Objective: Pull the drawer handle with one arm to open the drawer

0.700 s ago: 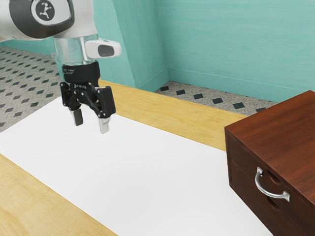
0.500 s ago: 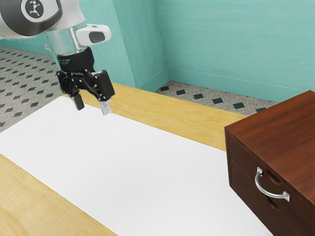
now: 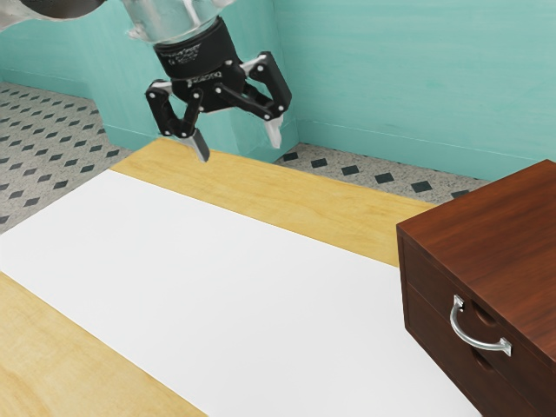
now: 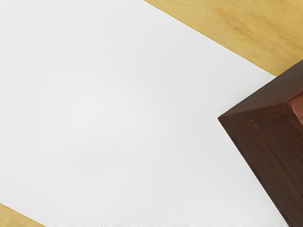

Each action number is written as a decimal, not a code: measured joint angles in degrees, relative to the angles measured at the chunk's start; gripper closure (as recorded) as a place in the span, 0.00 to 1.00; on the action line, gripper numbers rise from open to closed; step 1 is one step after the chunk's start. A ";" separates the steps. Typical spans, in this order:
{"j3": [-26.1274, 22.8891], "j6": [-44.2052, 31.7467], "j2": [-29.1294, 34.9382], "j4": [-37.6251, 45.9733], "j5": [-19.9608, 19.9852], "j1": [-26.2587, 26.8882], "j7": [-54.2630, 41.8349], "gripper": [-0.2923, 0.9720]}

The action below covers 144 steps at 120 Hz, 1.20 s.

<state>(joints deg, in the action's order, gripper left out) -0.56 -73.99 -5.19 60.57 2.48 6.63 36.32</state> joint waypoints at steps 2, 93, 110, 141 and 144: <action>-0.03 -0.37 -0.15 0.03 -0.01 0.65 1.43 0.23; -9.22 -38.08 4.88 30.93 1.17 4.85 37.53 0.24; -10.05 -43.97 5.16 34.42 1.50 6.24 40.54 0.24; -11.09 -51.10 9.54 43.07 2.25 6.34 44.47 0.24; -11.18 -51.57 9.81 43.70 2.36 5.83 44.76 0.24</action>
<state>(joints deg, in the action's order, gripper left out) -11.73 -125.56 4.62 104.27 4.84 12.46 81.08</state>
